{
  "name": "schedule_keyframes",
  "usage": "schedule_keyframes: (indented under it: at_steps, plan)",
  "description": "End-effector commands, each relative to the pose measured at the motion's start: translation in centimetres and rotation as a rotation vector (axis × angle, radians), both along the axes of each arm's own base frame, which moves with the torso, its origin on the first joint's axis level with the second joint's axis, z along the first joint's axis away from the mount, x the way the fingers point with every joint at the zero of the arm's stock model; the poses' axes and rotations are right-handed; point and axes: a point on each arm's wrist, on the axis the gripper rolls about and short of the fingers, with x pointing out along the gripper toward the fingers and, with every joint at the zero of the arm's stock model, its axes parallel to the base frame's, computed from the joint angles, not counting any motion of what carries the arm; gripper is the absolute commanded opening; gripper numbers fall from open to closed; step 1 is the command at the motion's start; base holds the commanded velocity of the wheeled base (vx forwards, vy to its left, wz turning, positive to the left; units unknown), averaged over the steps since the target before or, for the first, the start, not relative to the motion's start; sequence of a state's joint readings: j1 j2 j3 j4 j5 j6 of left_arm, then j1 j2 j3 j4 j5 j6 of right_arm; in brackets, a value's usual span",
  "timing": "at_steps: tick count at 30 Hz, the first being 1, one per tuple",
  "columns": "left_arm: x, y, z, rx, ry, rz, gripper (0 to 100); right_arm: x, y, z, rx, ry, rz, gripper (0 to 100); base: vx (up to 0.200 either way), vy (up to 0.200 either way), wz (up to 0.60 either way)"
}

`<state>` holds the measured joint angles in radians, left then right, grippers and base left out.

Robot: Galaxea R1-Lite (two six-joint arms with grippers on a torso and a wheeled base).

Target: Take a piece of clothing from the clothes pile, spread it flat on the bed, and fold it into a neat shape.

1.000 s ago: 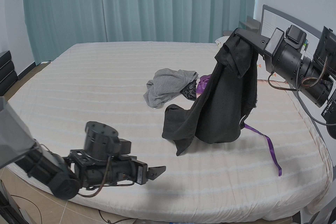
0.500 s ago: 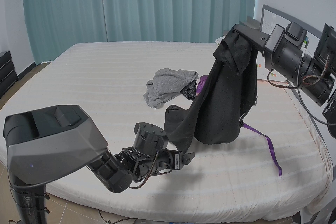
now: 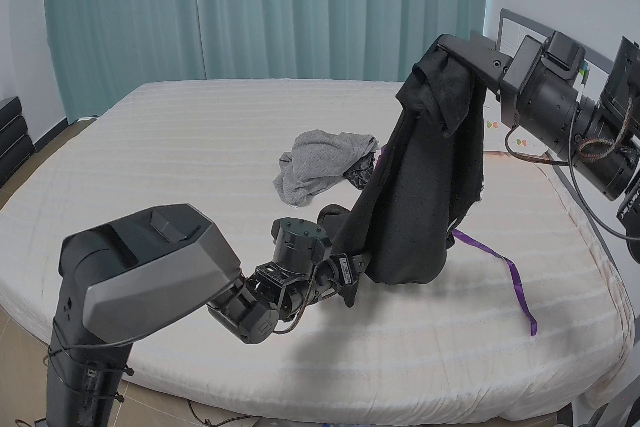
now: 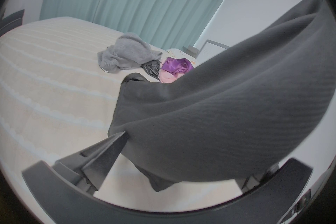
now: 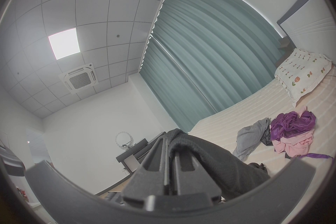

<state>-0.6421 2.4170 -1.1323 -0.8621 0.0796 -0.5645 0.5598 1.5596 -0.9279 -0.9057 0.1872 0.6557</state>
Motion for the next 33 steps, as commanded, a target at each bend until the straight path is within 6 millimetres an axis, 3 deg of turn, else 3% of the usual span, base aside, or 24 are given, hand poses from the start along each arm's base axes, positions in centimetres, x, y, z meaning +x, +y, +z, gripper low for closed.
schedule_keyframes:
  at_steps: [1, 8, 16, 17, 18, 21, 24, 26, 27, 29, 30, 31, 33]
  plan:
    - [1.2, -0.1, -2.2, 0.028, 0.011, 0.047, 0, -0.1, -0.3, 0.2, 0.006, -0.008, -0.007, 0, 0.0, 0.0, 0.0]
    - [1.6, 1.2, -2.0, 0.036, 0.016, 0.086, 0, 0.5, -1.0, -0.3, -0.006, 0.01, -0.04, 0, 0.0, 0.0, 0.0]
    - [1.2, 5.5, 3.5, 0.008, -0.04, 0.192, 0, 3.9, -3.2, -2.7, -0.04, 0.084, -0.152, 0, 0.0, 0.0, 0.0]
    - [0.9, 6.7, 6.0, -0.013, -0.065, 0.215, 0, 5.2, -3.9, -3.4, -0.048, 0.103, -0.191, 0, 0.0, 0.0, 0.0]
    - [0.8, 7.0, 6.7, -0.017, -0.073, 0.221, 0, 5.6, -4.1, -3.5, -0.048, 0.103, -0.202, 0, 0.0, 0.0, 0.0]
    - [0.4, 9.2, 12.2, -0.1, -0.164, 0.274, 0, 7.6, -5.9, -1.7, 0.009, 0.017, -0.283, 0, 0.0, 0.0, 0.0]
    - [-0.3, 10.1, 16.7, -0.158, -0.248, 0.289, 0, 8.3, -6.9, 0.7, 0.058, -0.073, -0.337, 0, 0.0, 0.0, 0.0]
    - [-0.3, 10.4, 17.7, -0.17, -0.264, 0.297, 0, 8.3, -7.0, 1.1, 0.066, -0.087, -0.347, 0, 0.0, 0.0, 0.0]
    - [-0.7, 11.0, 19.8, -0.186, -0.279, 0.311, 0, 8.0, -7.1, 1.1, 0.071, -0.087, -0.359, 0, 0.0, 0.0, 0.0]
    - [-1.2, 11.2, 20.0, -0.193, -0.246, 0.315, 0, 7.8, -6.8, -0.6, 0.047, -0.028, -0.342, 0, 0.0, 0.0, 0.0]
    - [-1.4, 11.0, 19.3, -0.193, -0.213, 0.315, 0, 7.8, -6.5, -2.8, 0.018, 0.043, -0.336, 0, 0.0, 0.0, 0.0]
    - [-1.4, 11.0, 19.3, -0.193, -0.213, 0.315, 0, 7.8, -6.5, -2.8, 0.018, 0.043, -0.336, 0, 0.0, 0.0, 0.0]
    - [-2.1, 10.6, 16.8, -0.17, -0.137, 0.306, 0, 6.9, -5.4, -7.1, -0.042, 0.178, -0.294, 0, 0.0, 0.0, 0.0]
